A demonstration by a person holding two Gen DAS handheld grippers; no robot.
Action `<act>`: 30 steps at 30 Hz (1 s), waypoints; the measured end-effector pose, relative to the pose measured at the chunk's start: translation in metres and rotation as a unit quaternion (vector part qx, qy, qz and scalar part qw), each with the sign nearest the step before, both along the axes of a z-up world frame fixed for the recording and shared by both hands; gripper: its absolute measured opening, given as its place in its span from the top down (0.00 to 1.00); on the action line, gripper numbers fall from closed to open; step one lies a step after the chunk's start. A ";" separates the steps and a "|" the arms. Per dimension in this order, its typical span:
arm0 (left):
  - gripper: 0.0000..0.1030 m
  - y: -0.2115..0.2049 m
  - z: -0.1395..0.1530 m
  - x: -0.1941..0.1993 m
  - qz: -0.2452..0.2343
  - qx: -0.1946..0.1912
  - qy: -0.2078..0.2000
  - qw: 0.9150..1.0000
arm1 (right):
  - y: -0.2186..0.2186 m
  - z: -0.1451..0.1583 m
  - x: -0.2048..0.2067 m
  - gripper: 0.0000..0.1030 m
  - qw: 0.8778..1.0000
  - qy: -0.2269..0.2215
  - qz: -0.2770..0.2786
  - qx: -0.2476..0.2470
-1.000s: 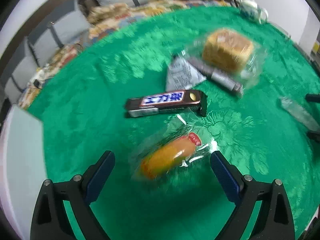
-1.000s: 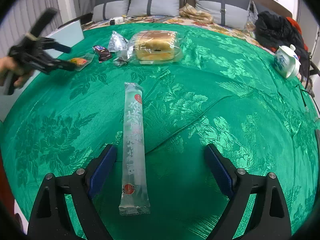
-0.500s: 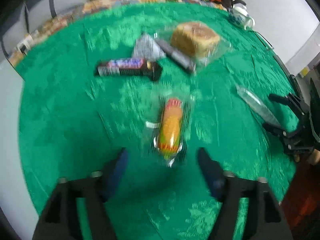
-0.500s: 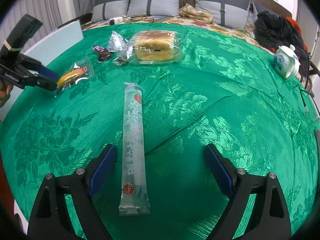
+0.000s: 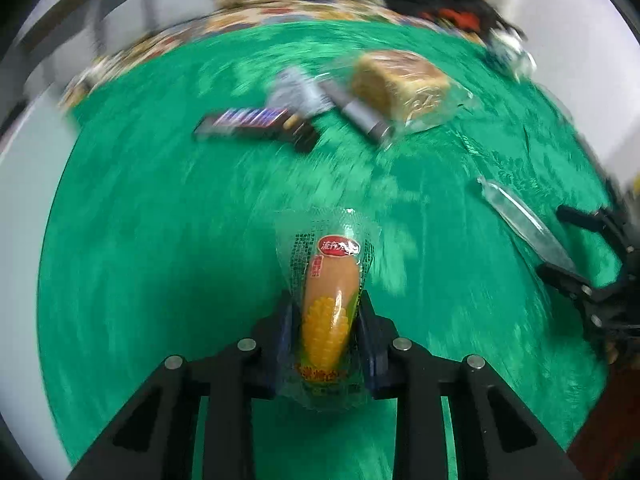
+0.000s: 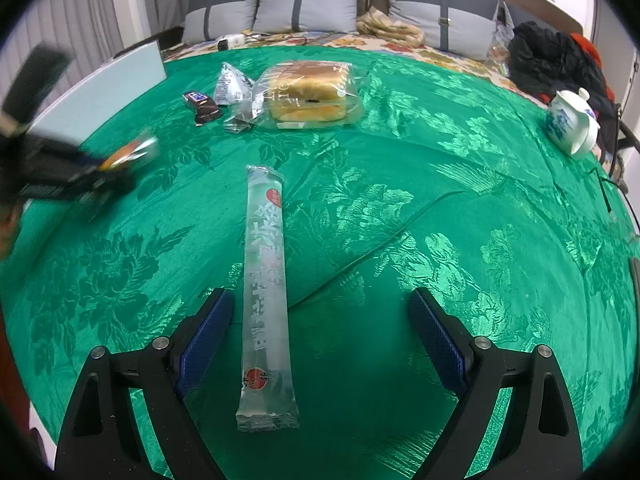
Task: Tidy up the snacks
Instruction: 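Grasp the corn sausage with the left tool while the right tool grasps the stick pack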
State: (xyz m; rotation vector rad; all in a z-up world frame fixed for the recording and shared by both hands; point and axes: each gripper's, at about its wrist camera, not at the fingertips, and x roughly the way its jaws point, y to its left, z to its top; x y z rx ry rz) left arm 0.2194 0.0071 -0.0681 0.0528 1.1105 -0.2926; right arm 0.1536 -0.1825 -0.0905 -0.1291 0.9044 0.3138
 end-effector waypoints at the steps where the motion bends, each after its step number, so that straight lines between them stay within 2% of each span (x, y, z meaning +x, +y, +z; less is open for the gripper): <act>1: 0.71 0.002 0.001 -0.012 0.016 -0.012 -0.010 1.000 | 0.000 0.000 0.000 0.10 1.000 0.000 0.000 0.000; 2: 0.69 0.004 0.003 -0.029 0.030 -0.016 -0.024 0.999 | 0.001 0.000 0.000 0.10 1.000 0.000 0.000 -0.001; 3: 0.60 0.002 0.004 -0.045 0.046 0.006 -0.045 0.998 | 0.000 0.000 0.000 0.10 1.000 0.000 0.000 -0.001; 4: 0.40 -0.001 0.003 -0.052 0.054 0.027 -0.054 0.997 | 0.001 0.000 0.000 0.10 1.000 0.000 0.000 -0.001; 6: 0.22 -0.007 -0.008 -0.055 0.052 0.032 -0.040 0.997 | 0.000 0.000 0.000 0.10 1.000 0.000 -0.001 -0.003; 7: 0.21 -0.007 -0.012 -0.055 0.051 0.033 -0.038 0.997 | 0.000 0.000 0.000 0.10 1.000 -0.001 -0.002 -0.005; 8: 0.16 -0.007 -0.017 -0.055 0.052 0.037 -0.048 0.997 | -0.001 0.000 0.001 0.09 1.000 -0.001 -0.003 -0.006; 10: 0.00 0.001 -0.022 -0.054 0.063 0.033 -0.070 0.995 | -0.001 0.000 0.002 0.08 1.000 0.000 -0.009 -0.007; 30: 0.00 0.002 -0.019 -0.050 0.074 0.032 -0.080 0.994 | -0.003 0.000 0.003 0.06 1.000 0.002 -0.017 -0.007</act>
